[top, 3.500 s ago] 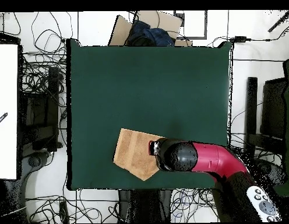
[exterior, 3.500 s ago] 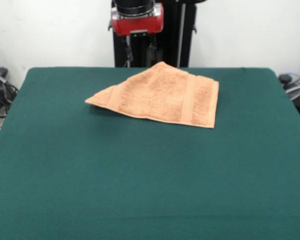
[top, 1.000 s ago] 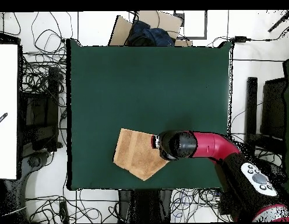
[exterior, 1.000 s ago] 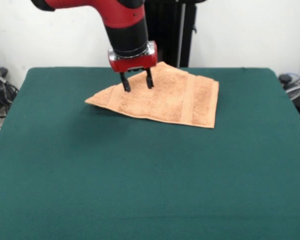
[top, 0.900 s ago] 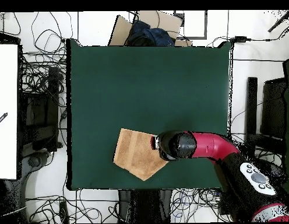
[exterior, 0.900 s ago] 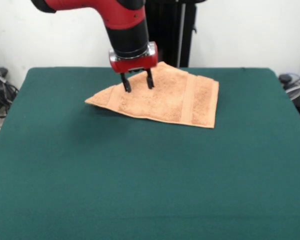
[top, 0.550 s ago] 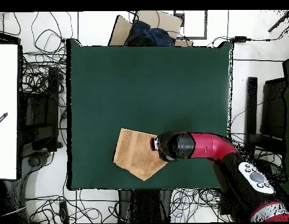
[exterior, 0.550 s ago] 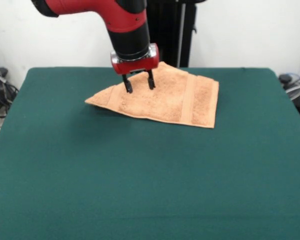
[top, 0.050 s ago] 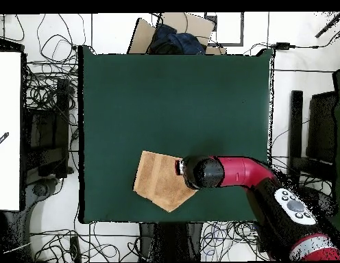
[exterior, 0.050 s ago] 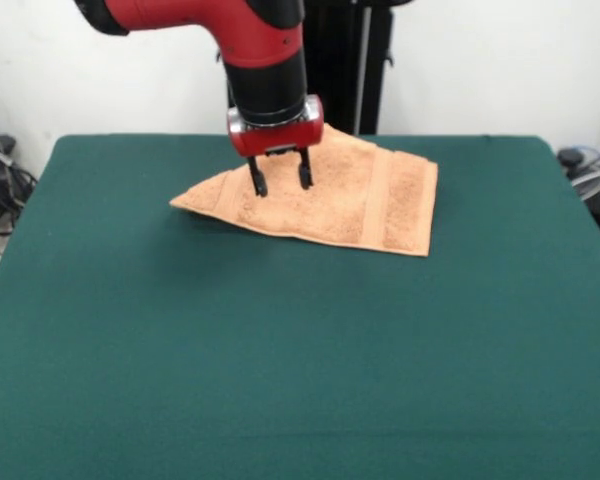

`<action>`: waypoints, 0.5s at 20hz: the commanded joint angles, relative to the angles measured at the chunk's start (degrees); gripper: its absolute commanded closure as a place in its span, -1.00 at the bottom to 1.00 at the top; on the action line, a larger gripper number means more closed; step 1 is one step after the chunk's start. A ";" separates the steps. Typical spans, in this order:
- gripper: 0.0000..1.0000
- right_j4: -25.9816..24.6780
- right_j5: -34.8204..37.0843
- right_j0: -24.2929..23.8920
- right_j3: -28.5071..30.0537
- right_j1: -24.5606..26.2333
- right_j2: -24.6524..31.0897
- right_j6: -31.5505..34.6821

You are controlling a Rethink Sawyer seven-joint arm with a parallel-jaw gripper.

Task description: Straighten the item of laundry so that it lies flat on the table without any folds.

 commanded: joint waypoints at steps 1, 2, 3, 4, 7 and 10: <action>-1.00 -4.59 -7.71 2.37 -1.60 2.50 -2.70 5.19; -1.00 -4.46 -7.98 2.78 -2.16 3.00 -3.05 5.30; -1.00 -4.34 -8.37 2.94 -2.27 3.28 -3.24 5.25; -1.00 -4.25 -8.68 3.07 -2.11 3.18 -3.48 5.24; -1.00 -3.74 -8.95 3.43 -1.92 2.91 -3.89 5.01; -1.00 -3.41 -8.96 3.36 -1.54 2.66 -3.91 4.58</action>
